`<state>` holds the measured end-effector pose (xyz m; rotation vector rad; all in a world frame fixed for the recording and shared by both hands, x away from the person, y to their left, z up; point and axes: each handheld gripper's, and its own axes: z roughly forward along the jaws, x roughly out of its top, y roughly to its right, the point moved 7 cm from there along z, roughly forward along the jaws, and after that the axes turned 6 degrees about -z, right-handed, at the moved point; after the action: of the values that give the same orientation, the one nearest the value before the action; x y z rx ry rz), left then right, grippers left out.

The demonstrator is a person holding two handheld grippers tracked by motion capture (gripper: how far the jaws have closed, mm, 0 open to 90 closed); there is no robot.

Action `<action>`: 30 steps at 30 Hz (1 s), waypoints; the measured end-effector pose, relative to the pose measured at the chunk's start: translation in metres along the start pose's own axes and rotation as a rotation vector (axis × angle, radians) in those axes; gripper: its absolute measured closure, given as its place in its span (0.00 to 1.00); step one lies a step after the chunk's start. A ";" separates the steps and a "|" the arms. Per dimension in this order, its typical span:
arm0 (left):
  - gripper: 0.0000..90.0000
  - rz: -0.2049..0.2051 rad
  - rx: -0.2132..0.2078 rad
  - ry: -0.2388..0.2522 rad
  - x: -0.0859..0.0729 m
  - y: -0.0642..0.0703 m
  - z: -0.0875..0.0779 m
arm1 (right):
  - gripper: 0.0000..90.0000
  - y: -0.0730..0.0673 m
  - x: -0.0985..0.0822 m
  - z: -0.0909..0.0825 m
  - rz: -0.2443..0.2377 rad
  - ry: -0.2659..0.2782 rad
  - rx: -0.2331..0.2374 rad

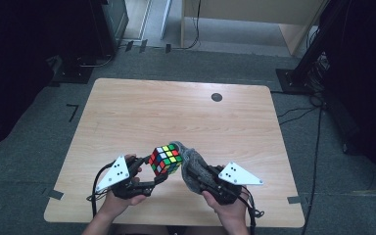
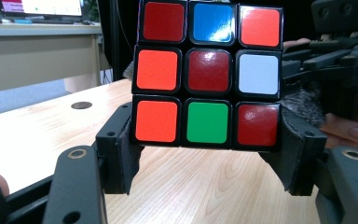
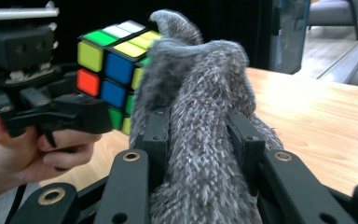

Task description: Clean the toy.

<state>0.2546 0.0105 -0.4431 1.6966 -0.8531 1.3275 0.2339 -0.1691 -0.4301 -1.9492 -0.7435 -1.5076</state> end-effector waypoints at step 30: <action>0.39 -0.016 -0.014 0.015 0.002 0.003 -0.001 | 0.73 -0.015 -0.018 0.016 -0.002 -0.076 0.065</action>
<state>0.2523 0.0105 -0.4402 1.6772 -0.8372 1.3187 0.2297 -0.1488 -0.4490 -1.9674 -0.8174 -1.3998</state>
